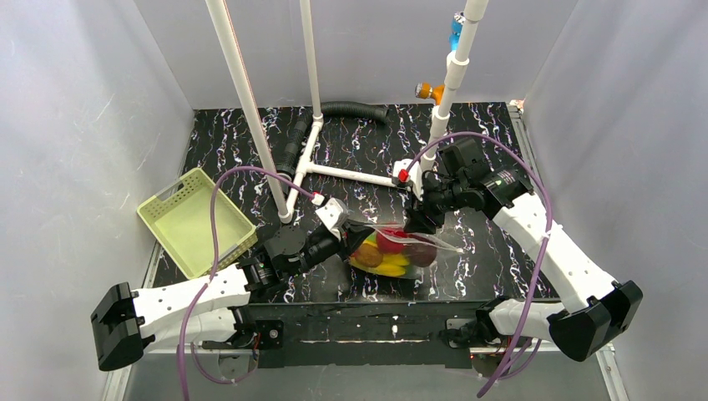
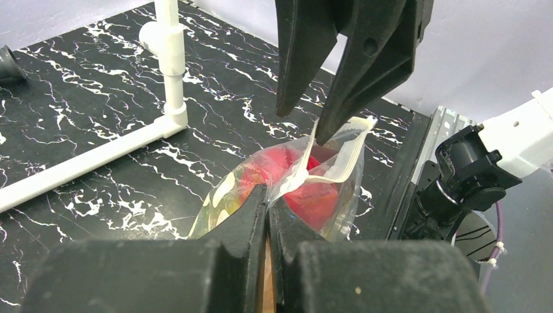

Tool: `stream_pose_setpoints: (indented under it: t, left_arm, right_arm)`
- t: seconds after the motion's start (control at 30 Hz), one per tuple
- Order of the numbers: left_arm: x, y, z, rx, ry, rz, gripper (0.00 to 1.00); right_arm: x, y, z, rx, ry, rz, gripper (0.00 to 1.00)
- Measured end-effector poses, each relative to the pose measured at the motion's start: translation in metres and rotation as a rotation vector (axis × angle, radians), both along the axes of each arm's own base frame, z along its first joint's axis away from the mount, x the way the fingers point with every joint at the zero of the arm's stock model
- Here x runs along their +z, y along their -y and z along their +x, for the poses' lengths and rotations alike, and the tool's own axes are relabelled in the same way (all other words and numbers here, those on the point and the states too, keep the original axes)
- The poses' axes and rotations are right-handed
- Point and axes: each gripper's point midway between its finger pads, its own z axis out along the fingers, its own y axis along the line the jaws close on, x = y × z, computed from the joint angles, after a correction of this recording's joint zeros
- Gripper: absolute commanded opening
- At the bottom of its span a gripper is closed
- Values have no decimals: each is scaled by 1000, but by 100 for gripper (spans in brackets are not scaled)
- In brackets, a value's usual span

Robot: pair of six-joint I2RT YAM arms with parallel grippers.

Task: Open the zip-top bag and remove the fake food
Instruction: Open the zipper of the food storage bag at the center of the board.

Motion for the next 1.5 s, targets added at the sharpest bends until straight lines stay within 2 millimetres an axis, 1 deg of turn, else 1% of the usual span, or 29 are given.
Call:
stream_pose_setpoints:
  t: [0.13, 0.23, 0.37, 0.4, 0.47, 0.63, 0.67, 0.8, 0.9, 0.93, 1.03, 1.07, 1.17, 1.37, 1.5]
  left_arm:
    - [0, 0, 0, 0, 0, -1, 0]
    - [2, -1, 0, 0, 0, -5, 0]
    - [4, -1, -1, 1, 1, -11, 0]
    - [4, -2, -1, 2, 2, -13, 0]
    - [5, -3, -1, 2, 2, -14, 0]
    - [8, -5, -1, 10, 6, -21, 0]
    - [8, -5, -1, 11, 6, -22, 0]
    - [8, -7, -1, 14, 4, -24, 0]
    - [9, -7, -1, 14, 4, -26, 0]
    - [9, -7, -2, 14, 2, -28, 2]
    - [9, -7, -2, 15, -4, -32, 14]
    - [10, -7, -1, 17, -7, -35, 19]
    - [11, -8, -1, 23, -15, -45, 31]
    - [17, -12, 0, 44, -26, -71, 58]
    - [21, -18, 0, 63, -39, -95, 78]
  right_arm:
    - [-5, 3, 6, -28, 22, -20, 47]
    - [-11, 6, 7, -40, 26, -37, 48]
    - [-20, 12, 8, -58, 38, -62, 47]
    - [-23, 13, 8, -61, 42, -68, 44]
    - [-27, 17, 7, -69, 46, -82, 35]
    - [-29, 18, 9, -68, 62, -87, 4]
    - [-29, 18, 9, -67, 65, -85, 1]
    - [-27, 17, 9, -66, 64, -80, 1]
    - [-22, 16, 12, -73, 73, -79, 1]
    - [-19, 16, 15, -83, 82, -80, 1]
    - [-8, 17, 25, -116, 107, -75, 1]
    - [-5, 18, 28, -127, 115, -77, 1]
    - [2, 23, 38, -174, 140, -85, 1]
    - [7, 38, 54, -262, 175, -123, 1]
    - [9, 51, 64, -337, 183, -141, 1]
